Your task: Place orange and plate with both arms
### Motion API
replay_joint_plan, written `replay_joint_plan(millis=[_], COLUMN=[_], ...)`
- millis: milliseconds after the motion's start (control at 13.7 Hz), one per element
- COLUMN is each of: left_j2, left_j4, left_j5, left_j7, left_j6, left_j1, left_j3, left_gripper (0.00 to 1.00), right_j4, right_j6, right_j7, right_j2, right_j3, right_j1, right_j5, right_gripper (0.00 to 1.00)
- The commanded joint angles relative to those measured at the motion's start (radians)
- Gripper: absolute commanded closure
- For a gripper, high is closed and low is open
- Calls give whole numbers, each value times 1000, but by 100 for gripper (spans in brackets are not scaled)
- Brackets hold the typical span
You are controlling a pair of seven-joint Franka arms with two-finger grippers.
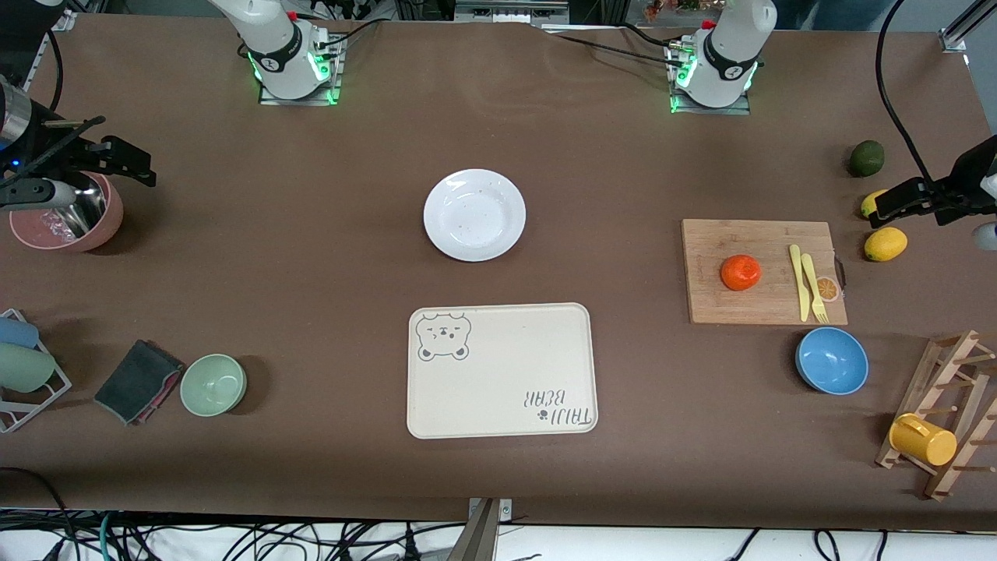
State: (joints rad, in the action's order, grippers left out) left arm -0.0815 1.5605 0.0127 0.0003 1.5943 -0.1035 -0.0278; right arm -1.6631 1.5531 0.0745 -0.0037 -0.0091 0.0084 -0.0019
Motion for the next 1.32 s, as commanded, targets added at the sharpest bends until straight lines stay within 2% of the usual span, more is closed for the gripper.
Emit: replay_joint_plan(millis=[0,1245], left_j2=[-7,-7], left_j4=[-19,-19], left_j5=[15,6], left_j7=[-3,6], left_j6=[-10,-10], left_j1=[-2,16], left_j3=[0,-3], left_gripper=[0,0], right_j4=[19,19], right_j6=[-8,-8], right_j7=[-10,-12], right_j2=[2,2], right_j3=[4,3], right_j1=[-1,-1], right_j5=[10,11], right_gripper=[0,0])
